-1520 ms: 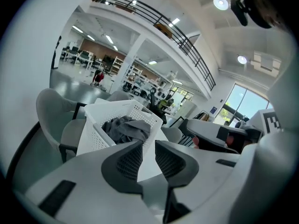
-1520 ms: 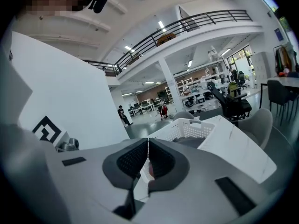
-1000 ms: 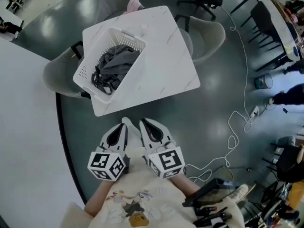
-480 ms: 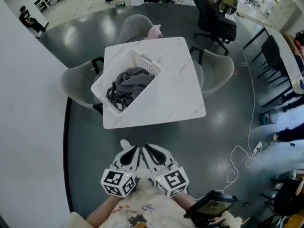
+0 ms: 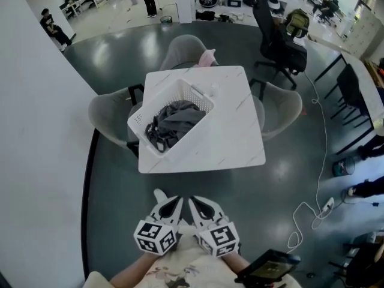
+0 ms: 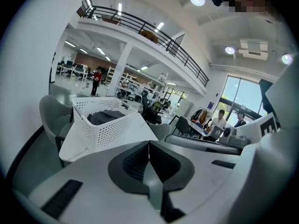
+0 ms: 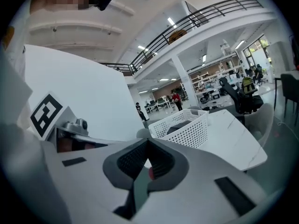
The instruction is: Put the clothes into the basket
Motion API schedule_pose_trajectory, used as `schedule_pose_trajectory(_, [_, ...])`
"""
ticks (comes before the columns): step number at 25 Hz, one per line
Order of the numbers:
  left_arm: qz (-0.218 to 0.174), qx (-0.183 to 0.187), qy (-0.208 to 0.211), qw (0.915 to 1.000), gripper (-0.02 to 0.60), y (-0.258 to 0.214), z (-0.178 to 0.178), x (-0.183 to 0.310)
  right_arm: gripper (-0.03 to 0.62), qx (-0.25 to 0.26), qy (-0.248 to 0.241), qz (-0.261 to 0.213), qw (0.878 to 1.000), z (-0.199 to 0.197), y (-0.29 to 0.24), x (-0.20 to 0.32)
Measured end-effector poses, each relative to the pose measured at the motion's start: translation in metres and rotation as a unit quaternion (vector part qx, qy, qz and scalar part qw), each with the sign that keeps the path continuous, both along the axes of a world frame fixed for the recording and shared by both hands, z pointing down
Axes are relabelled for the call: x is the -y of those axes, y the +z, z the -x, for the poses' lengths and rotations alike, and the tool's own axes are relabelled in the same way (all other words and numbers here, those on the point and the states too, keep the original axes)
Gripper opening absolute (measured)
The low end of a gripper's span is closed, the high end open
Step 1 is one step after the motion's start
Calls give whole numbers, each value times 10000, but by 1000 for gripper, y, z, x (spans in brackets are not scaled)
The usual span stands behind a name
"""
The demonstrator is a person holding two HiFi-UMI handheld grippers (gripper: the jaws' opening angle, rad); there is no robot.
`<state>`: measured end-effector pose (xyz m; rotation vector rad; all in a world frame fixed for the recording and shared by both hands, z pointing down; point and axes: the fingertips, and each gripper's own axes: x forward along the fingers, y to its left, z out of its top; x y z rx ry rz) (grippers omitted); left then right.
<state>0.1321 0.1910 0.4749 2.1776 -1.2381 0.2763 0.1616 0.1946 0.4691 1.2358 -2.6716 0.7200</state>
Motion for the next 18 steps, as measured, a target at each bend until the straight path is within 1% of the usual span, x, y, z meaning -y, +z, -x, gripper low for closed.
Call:
schedule_pose_trajectory(3, [-2,34,27,10000,11,-1,0,0,8,243,-67,257,9994,4,8,-2])
schedule_pose_trajectory(6, [-60,134,9,9999,11,-2,5,1,8,281,-2,217,9994,3,9,2])
schedule_pose_trajectory(10, [23,65,-162,9998,11,-6,10,5,8,282,11,260,9993,1,5,4])
schedule_pose_trajectory(12, [16,77,-126,9999,11,-7,9,6,8,234,78,190,9995,-2,2,6])
schedule_pose_trajectory(18, [16,80,79,9999,11,-8,-4,9,8,189,123,269,9994,-6,7,7])
